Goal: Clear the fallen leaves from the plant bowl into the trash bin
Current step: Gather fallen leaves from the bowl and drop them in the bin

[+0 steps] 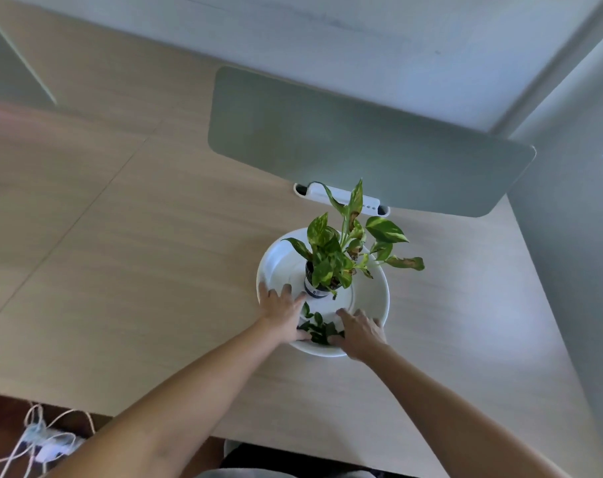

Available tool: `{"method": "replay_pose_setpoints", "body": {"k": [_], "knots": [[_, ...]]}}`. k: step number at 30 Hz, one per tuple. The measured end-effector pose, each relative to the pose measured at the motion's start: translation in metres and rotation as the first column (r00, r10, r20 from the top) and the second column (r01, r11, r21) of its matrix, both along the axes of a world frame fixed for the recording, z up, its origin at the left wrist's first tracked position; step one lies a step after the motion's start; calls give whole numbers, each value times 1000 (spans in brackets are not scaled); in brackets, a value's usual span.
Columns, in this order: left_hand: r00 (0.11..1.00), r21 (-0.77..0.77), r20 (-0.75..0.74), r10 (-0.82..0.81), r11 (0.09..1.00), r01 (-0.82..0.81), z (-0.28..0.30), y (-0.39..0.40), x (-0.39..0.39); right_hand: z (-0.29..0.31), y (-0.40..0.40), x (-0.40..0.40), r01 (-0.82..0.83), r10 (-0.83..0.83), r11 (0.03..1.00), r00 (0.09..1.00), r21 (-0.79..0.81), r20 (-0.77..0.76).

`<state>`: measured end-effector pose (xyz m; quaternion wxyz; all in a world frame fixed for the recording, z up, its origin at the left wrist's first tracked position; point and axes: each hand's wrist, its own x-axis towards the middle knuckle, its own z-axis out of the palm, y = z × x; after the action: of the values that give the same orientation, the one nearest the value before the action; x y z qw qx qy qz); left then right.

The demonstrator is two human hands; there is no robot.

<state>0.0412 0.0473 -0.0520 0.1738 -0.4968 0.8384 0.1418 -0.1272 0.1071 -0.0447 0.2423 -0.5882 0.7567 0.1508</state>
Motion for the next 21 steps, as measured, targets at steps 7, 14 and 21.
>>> {"method": "replay_pose_setpoints", "body": {"k": [7, 14, 21], "knots": [[988, 26, -156, 11, 1000, -7, -16, 2, -10, -16, -3, 29, 153, -150, 986, 988, -71, 41], [930, 115, -368, 22, 993, 22, -23, -7, 2, -28, 4, 42, 236, -183, 945, 955, -225, 233], [760, 312, -565, 321, 936, -164, -27, -19, 4, -30, 1, 34, 402, -277, 864, 883, -304, 380]]}}
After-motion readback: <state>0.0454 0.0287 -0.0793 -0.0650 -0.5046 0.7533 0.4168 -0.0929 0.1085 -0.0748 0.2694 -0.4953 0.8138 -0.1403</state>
